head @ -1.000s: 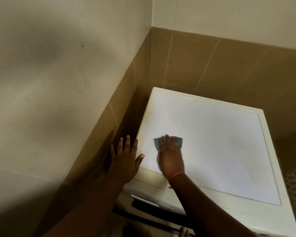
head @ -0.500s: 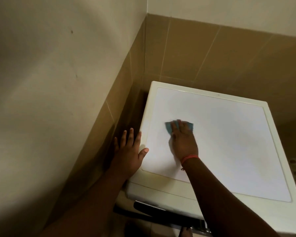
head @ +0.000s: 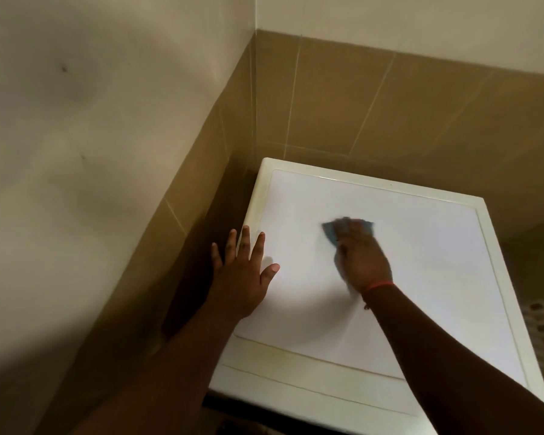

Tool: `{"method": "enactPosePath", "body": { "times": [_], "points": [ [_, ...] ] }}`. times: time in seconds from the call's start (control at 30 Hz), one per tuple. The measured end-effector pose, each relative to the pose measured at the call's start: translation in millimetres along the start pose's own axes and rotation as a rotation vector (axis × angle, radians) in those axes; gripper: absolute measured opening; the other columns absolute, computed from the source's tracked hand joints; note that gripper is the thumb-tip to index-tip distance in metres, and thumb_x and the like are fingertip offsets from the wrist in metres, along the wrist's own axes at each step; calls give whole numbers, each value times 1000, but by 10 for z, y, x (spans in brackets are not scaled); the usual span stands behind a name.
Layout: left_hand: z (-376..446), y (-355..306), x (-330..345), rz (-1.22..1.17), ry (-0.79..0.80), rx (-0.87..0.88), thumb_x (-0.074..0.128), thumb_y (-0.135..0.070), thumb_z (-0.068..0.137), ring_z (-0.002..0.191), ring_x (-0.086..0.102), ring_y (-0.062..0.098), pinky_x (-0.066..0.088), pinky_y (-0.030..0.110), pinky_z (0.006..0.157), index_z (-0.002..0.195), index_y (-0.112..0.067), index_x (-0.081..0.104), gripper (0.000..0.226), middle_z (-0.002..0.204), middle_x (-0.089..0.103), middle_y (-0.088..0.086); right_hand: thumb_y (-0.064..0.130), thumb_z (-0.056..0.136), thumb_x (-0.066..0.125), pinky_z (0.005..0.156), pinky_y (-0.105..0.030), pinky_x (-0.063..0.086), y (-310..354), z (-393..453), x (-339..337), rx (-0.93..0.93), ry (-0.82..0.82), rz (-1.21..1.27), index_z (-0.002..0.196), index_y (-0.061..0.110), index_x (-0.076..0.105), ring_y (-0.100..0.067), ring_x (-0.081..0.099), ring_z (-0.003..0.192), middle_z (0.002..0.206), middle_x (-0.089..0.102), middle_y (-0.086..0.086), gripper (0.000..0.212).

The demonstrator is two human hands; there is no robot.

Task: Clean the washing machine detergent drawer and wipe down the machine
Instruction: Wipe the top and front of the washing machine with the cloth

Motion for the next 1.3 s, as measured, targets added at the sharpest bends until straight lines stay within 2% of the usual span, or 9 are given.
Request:
{"method": "enactPosePath", "body": {
  "times": [0.17, 0.27, 0.53, 0.63, 0.73, 0.87, 1.0, 1.13, 1.3],
  "points": [
    [174, 6, 66, 27, -1, -60, -16, -68, 84, 151, -2, 35, 6, 64, 118, 157, -27, -1, 85, 165, 1, 10, 4, 88, 53, 114, -43, 32, 266, 22, 77, -413, 19, -20, 139, 11, 52, -29, 41, 137, 147, 46, -11, 52],
    [287, -5, 68, 31, -19, -91, -15, -69, 84, 151, -2, 36, 6, 64, 117, 157, -26, -3, 85, 165, 0, 10, 11, 92, 45, 118, -38, 24, -236, 335, 4, -10, -11, 6, 145, 11, 41, -29, 33, 140, 151, 39, -13, 53],
    [406, -85, 91, 44, -55, -110, -12, -71, 86, 150, -5, 38, 5, 67, 116, 157, -24, -1, 86, 165, -3, 12, 15, 92, 29, 113, -42, 31, -207, 634, 2, -51, -39, -54, 142, 12, 45, -32, 38, 136, 145, 44, -15, 52],
    [429, -71, 136, 56, -58, -121, -9, -72, 86, 150, -6, 39, 4, 67, 115, 157, -24, -1, 86, 165, -4, 12, -4, 82, 58, 102, -46, 46, 230, 563, 41, -429, -93, -44, 130, 9, 59, -39, 55, 119, 129, 59, -19, 50],
    [452, -61, 158, 64, -51, -119, -6, -73, 87, 150, -8, 38, 3, 67, 115, 156, -25, -3, 84, 165, -5, 12, 8, 88, 46, 109, -45, 36, -115, 880, 49, -61, -41, -38, 139, 11, 48, -32, 42, 131, 139, 50, -15, 50],
    [480, -25, 120, 83, -65, -111, -5, -73, 87, 150, -4, 39, 6, 67, 115, 157, -25, 0, 85, 165, -1, 12, 3, 92, 48, 111, -44, 35, 436, 832, 250, -519, 9, -63, 139, 16, 51, -32, 45, 131, 141, 51, -11, 49],
    [512, 19, 34, 82, -76, -97, -8, -74, 87, 150, -5, 39, 4, 66, 116, 157, -24, 2, 86, 165, -1, 12, 10, 92, 40, 113, -45, 28, -10, 1212, 188, 50, -72, -6, 138, 9, 47, -36, 38, 133, 139, 47, -18, 46],
    [597, 71, -55, 83, -89, -89, -13, -73, 84, 151, -6, 38, 4, 65, 116, 157, -26, -1, 87, 165, -2, 11, 9, 97, 48, 119, -41, 22, 873, 1061, 461, -563, 40, -16, 148, 19, 38, -26, 28, 144, 155, 34, -8, 52],
    [593, 228, -91, 62, -88, -108, -15, -73, 83, 151, -7, 36, 2, 64, 117, 157, -26, -3, 88, 165, -3, 10, 3, 96, 47, 117, -41, 25, 1046, 1295, 395, -377, -82, 43, 141, 19, 49, -30, 38, 137, 145, 47, -9, 48]
  ]
}}
Point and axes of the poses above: each hand's wrist, its own z-axis towards the middle knuckle, its own x-axis out of the palm, y = z × x, the point moved 8 cm from there along z, towards the middle knuckle
